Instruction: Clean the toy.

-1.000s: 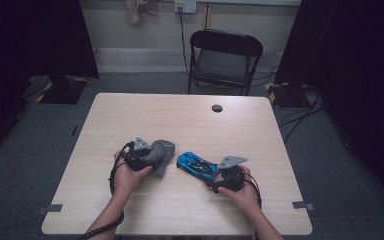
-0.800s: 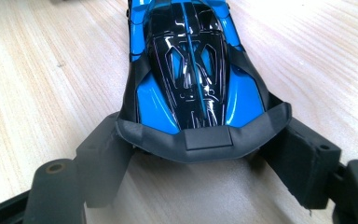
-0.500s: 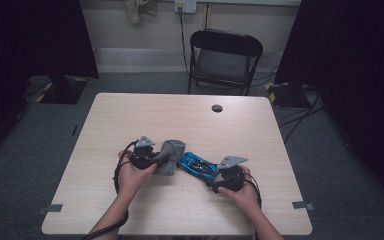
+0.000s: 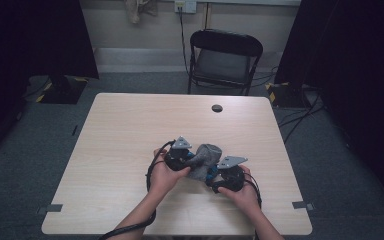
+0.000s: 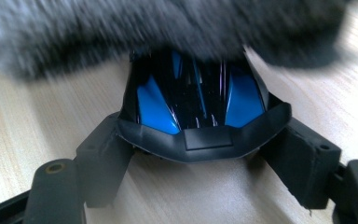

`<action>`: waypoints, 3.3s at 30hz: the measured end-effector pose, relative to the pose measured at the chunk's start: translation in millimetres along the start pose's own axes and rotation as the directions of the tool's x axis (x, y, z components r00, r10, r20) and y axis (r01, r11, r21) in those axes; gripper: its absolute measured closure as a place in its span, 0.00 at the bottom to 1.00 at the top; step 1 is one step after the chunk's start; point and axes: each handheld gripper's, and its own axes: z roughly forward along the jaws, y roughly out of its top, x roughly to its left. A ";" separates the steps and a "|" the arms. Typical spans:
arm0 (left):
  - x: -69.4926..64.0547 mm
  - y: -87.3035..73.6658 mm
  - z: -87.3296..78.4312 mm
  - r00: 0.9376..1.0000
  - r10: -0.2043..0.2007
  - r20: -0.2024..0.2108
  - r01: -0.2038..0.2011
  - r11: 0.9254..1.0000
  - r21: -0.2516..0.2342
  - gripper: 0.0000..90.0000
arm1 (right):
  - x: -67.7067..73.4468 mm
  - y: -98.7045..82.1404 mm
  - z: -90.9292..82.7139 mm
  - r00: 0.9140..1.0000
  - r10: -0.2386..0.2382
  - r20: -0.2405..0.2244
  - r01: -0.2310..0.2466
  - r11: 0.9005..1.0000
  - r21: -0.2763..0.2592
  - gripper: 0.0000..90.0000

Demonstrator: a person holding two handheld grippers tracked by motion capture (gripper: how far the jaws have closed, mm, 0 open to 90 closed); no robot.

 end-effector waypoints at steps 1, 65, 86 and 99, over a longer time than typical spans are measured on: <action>-2.0 0.7 3.6 1.000 0.006 0.005 -0.006 1.000 0.004 0.77 | 0.0 0.0 0.0 1.000 0.000 0.000 0.000 1.000 0.000 0.28; 20.6 -4.6 9.8 0.992 0.031 -0.123 -0.033 0.999 -0.010 0.77 | 0.2 -0.1 -0.2 1.000 0.000 0.000 0.000 1.000 0.000 0.28; 43.1 -11.4 1.3 0.985 0.009 -0.174 -0.009 1.000 0.001 0.77 | 0.2 -0.1 -0.2 1.000 0.000 0.000 0.000 1.000 0.000 0.28; 50.8 -15.5 -2.6 0.978 0.006 -0.208 -0.005 1.000 0.007 0.77 | 0.1 -0.1 -0.2 1.000 -0.001 0.000 0.001 1.000 -0.001 0.28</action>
